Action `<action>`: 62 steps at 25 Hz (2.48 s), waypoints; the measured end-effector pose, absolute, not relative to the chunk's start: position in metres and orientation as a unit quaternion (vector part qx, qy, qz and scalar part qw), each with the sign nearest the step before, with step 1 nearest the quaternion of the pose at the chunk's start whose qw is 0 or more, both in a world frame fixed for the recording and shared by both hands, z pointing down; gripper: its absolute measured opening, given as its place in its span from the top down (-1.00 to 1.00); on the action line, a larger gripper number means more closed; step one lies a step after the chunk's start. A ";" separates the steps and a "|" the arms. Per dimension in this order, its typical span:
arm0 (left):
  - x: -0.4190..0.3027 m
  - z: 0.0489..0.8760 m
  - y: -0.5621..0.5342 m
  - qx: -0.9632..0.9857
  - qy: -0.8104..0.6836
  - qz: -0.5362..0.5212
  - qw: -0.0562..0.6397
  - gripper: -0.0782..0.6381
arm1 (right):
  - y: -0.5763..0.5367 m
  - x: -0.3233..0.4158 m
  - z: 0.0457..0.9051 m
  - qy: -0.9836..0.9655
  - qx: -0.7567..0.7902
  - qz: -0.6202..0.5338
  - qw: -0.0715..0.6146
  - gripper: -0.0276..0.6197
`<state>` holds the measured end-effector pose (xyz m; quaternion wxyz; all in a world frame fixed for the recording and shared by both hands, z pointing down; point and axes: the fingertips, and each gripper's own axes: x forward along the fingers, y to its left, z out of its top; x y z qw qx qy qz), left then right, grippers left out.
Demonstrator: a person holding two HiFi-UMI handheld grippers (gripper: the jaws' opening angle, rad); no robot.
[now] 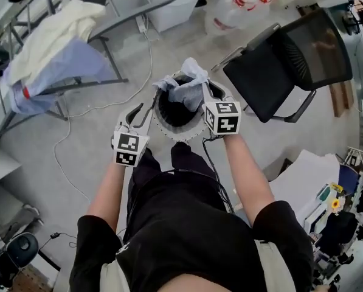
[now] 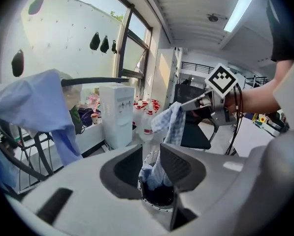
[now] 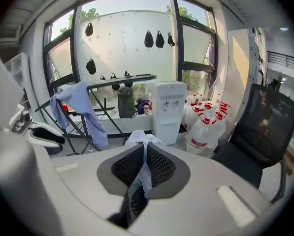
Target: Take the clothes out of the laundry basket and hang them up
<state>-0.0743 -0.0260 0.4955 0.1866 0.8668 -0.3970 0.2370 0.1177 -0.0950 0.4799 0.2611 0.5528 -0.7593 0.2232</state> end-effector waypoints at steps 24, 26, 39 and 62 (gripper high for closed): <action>0.020 0.559 -0.023 0.906 -0.285 0.253 0.186 0.09 | -0.066 0.093 0.219 -0.799 0.569 0.092 0.171 0.81; 0.031 0.580 -0.031 0.899 -0.293 0.267 0.189 0.04 | -0.062 0.090 0.212 -0.802 0.566 0.084 0.173 0.81; 0.088 0.640 -0.018 0.885 -0.249 0.308 0.245 0.73 | -0.044 0.122 0.185 -0.803 0.571 0.071 0.155 0.81; -0.132 0.457 -0.053 0.851 -0.436 0.230 0.182 0.74 | -0.078 0.130 0.204 -0.826 0.548 0.085 0.097 0.81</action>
